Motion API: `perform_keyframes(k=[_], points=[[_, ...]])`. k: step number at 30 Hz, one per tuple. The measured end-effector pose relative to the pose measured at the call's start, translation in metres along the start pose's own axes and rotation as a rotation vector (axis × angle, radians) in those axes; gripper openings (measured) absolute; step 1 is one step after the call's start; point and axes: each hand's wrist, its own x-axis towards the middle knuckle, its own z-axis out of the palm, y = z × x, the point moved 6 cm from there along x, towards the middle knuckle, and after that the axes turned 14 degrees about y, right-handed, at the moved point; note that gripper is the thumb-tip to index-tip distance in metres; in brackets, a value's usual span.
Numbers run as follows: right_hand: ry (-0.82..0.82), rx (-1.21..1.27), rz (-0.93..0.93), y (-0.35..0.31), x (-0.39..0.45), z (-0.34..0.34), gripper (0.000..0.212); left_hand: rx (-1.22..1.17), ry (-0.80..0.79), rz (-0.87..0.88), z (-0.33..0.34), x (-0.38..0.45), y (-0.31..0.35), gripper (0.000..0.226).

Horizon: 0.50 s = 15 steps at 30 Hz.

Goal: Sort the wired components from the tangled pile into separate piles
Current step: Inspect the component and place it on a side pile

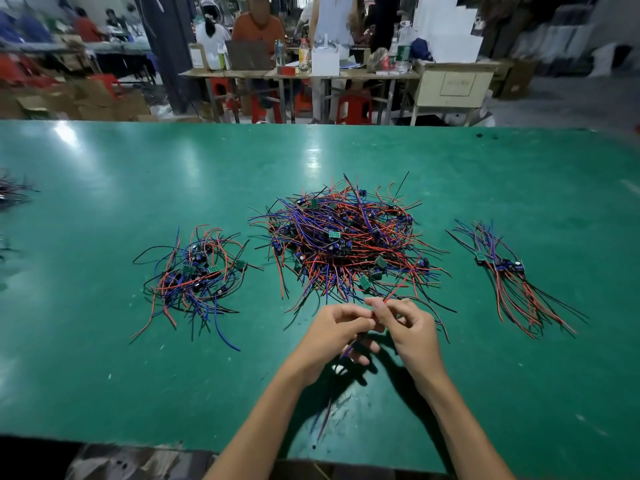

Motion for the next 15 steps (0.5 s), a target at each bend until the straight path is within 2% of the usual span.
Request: perform_keyframes(k=[2, 6, 10, 13, 15], points=[[-0.021, 0.049, 0.034, 0.005, 0.0, 0.002, 0.014, -0.021, 0.019, -0.002, 0.005, 0.003, -0.004, 0.011], [-0.017, 0.075, 0.004, 0.012, -0.004, 0.004, 0.026, -0.042, 0.065, 0.054, 0.011, 0.005, -0.014, 0.01], [0.066, 0.036, 0.065, 0.02, -0.002, 0.011, 0.038, 0.019, 0.09, 0.158, 0.01, 0.004, -0.015, 0.017], [0.141, 0.031, 0.117, 0.024, 0.0, 0.016, 0.035, 0.037, 0.118, 0.175, 0.008, 0.002, -0.016, 0.025], [0.205, 0.073, 0.159, 0.024, 0.005, 0.016, 0.036, 0.057, 0.112, 0.187, 0.009, 0.001, -0.017, 0.02]])
